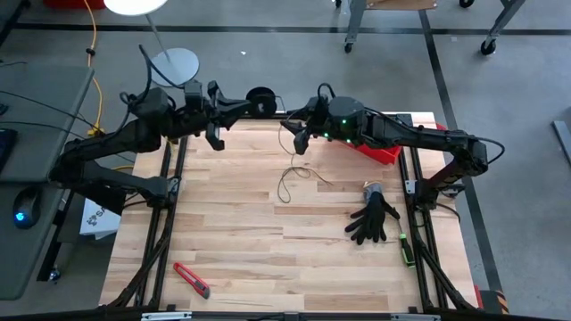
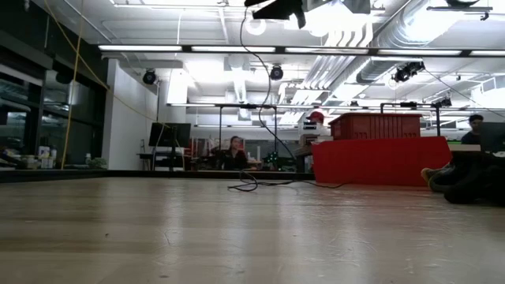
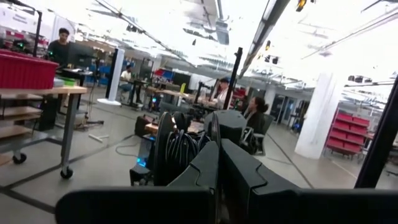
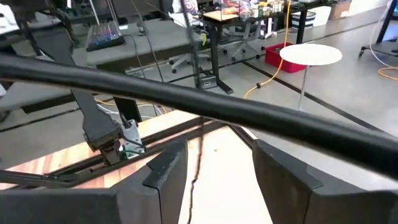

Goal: Coil cords
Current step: Coil the black wire on the spool

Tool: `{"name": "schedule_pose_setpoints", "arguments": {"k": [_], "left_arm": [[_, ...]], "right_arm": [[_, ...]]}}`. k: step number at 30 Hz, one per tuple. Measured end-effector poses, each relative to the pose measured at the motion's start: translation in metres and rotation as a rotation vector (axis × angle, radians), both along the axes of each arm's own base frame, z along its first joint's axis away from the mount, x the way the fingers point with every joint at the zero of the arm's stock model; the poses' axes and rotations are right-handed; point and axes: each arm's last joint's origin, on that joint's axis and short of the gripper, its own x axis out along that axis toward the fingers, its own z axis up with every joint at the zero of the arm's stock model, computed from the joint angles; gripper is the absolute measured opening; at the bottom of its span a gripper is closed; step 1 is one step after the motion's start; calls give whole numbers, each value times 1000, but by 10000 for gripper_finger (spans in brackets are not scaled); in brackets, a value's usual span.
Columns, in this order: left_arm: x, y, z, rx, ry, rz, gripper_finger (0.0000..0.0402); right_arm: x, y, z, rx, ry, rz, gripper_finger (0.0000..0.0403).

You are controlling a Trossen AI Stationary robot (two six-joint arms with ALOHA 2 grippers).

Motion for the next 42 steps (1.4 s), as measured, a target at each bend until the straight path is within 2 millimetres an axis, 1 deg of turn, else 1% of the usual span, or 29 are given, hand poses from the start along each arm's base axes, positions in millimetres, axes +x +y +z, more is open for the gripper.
{"name": "schedule_pose_setpoints", "arguments": {"k": [10, 19, 28, 42], "left_arm": [[0, 0, 0, -4, -1, 2, 3], [0, 0, 0, -7, -1, 9, 3], [0, 0, 0, -7, 0, 9, 3], [-1, 1, 1, -8, -8, 19, 3]], "right_arm": [[2, 1, 6, -10, -60, 40, 167], [2, 1, 6, -30, -59, 43, 114], [0, 1, 11, -48, -84, 45, 73], [0, 1, 8, -30, -61, 42, 67]]}}
